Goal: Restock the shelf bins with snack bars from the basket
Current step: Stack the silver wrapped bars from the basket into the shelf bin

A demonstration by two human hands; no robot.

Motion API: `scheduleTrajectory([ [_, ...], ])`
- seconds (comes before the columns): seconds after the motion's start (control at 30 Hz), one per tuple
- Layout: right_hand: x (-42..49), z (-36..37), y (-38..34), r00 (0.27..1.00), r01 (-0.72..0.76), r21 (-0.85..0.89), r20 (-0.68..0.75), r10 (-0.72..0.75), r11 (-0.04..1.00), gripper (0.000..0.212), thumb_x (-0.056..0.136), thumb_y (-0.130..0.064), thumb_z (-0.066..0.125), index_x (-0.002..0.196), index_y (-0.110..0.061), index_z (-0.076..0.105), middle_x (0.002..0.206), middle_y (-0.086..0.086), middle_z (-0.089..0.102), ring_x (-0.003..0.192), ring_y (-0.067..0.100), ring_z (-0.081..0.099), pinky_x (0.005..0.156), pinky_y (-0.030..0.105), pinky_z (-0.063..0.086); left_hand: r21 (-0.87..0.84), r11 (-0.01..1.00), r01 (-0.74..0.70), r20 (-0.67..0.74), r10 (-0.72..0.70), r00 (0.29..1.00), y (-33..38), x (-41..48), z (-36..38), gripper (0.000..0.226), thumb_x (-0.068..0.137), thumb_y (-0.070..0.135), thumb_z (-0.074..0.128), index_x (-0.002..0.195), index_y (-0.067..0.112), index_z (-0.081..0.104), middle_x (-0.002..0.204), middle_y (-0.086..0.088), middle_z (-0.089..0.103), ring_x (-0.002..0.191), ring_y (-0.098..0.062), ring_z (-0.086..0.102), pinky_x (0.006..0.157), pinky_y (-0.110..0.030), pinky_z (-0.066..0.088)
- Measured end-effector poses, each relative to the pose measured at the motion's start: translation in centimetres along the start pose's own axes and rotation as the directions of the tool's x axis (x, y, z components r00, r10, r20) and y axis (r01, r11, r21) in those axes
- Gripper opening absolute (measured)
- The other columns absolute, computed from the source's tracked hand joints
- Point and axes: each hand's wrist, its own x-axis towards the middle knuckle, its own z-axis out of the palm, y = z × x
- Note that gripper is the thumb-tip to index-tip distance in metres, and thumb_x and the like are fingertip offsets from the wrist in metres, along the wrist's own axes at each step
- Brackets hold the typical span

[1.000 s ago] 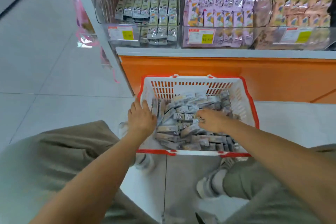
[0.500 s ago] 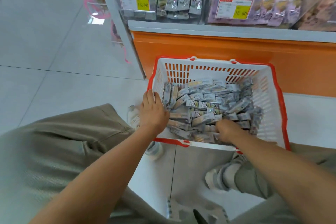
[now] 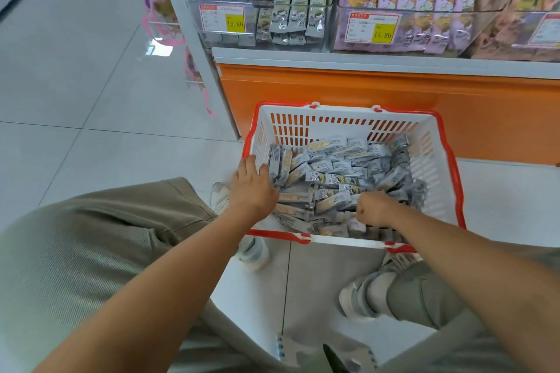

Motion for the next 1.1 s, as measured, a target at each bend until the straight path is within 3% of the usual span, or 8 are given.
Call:
scheduleTrajectory([
  [0.13, -2.0, -6.0, -0.7, 0.991, 0.118, 0.210, -0.080, -0.103, 0.971, 0.040, 0.095, -0.019, 0.054, 0.058, -0.011, 0.038, 0.060, 0.007, 0.035, 0.050, 0.016, 0.029, 0.053, 0.028, 0.028, -0.078, 0.975, -0.209, -0.023, 0.208, 0.978, 1.2, 0.3, -0.6, 0.064, 0.094, 0.033, 0.053, 0.151, 0.017, 0.027, 0.154, -0.009, 0.027, 0.142, -0.029, 0.020, 0.117, -0.041, 0.019],
  [0.27, -4.9, -11.6, -2.4, 0.976, 0.206, 0.485, -0.168, -0.141, 0.850, 0.027, 0.093, -0.020, 0.055, 0.071, -0.007, 0.048, 0.073, 0.016, 0.048, 0.068, 0.041, 0.056, 0.078, 0.048, 0.052, -0.185, 0.892, -0.414, -0.034, 0.415, 0.909, 3.9, 0.9, -1.6, 0.075, 0.088, 0.038, 0.064, 0.151, 0.022, 0.027, 0.153, -0.003, 0.033, 0.140, -0.025, 0.026, 0.115, -0.041, 0.026],
  [0.43, -7.7, -15.6, -4.2, 0.941, 0.337, 0.757, -0.296, -0.167, 0.559, 0.014, 0.090, -0.013, 0.055, 0.077, -0.010, 0.052, 0.080, 0.008, 0.057, 0.069, 0.016, 0.065, 0.092, 0.042, 0.052, -0.407, 0.799, -0.443, -0.341, 0.317, 0.885, 6.0, 0.6, -4.8, 0.050, 0.089, 0.025, 0.067, 0.133, 0.014, 0.047, 0.110, -0.002, 0.059, 0.097, -0.020, 0.055, 0.079, -0.029, 0.044],
  [0.53, -8.3, -17.0, -4.5, 0.899, 0.432, 0.793, -0.417, -0.133, 0.430, 0.022, 0.096, -0.021, 0.056, 0.103, -0.002, 0.064, 0.100, 0.012, 0.070, 0.083, 0.018, 0.069, 0.090, 0.038, 0.053, -0.651, 0.649, -0.394, -0.277, 0.280, 0.919, 5.4, 0.6, -6.8, 0.041, 0.094, 0.022, 0.061, 0.129, 0.015, 0.042, 0.097, 0.000, 0.062, 0.082, -0.020, 0.060, 0.072, -0.031, 0.049],
  [0.73, -9.4, -20.7, -5.5, 0.734, 0.616, 0.656, -0.679, -0.015, 0.436, 0.016, 0.101, -0.013, 0.047, 0.108, -0.010, 0.062, 0.104, 0.008, 0.068, 0.083, 0.015, 0.067, 0.073, 0.023, 0.053, -0.905, 0.360, -0.227, -0.204, 0.103, 0.974, 2.9, 1.7, -12.1, 0.024, 0.096, 0.022, 0.056, 0.119, 0.018, 0.054, 0.112, -0.009, 0.065, 0.101, -0.028, 0.064, 0.093, -0.046, 0.052],
  [0.87, -9.4, -23.5, -6.3, 0.597, 0.714, 0.500, -0.801, -0.051, 0.490, 0.014, 0.097, -0.006, 0.050, 0.101, -0.013, 0.061, 0.104, 0.009, 0.066, 0.091, 0.020, 0.065, 0.080, 0.027, 0.053, -0.949, 0.196, -0.246, -0.241, 0.051, 0.969, 1.3, 2.7, -17.1, 0.024, 0.099, 0.016, 0.051, 0.120, 0.008, 0.060, 0.106, -0.013, 0.070, 0.092, -0.030, 0.067, 0.085, -0.041, 0.056],
  [0.93, -9.3, -25.0, -6.9, 0.545, 0.726, 0.427, -0.835, -0.072, 0.539, 0.016, 0.096, -0.004, 0.052, 0.102, -0.013, 0.063, 0.099, 0.000, 0.064, 0.096, 0.020, 0.063, 0.087, 0.030, 0.052, -0.932, 0.223, -0.286, -0.291, 0.009, 0.957, 0.7, 3.4, -19.4, 0.017, 0.100, 0.013, 0.048, 0.109, 0.011, 0.062, 0.091, -0.004, 0.066, 0.086, -0.021, 0.061, 0.083, -0.036, 0.049],
  [1.1, -8.7, -28.5, -8.0, 0.451, 0.681, 0.284, -0.889, -0.081, 0.675, 0.022, 0.094, -0.001, 0.050, 0.108, -0.012, 0.064, 0.103, 0.000, 0.061, 0.092, 0.013, 0.056, 0.079, 0.024, 0.046, -0.896, 0.359, -0.261, -0.315, -0.102, 0.943, -0.6, 5.6, -24.4, 0.036, 0.095, 0.010, 0.051, 0.131, 0.012, 0.050, 0.101, -0.005, 0.062, 0.081, -0.015, 0.058, 0.076, -0.032, 0.051],
])
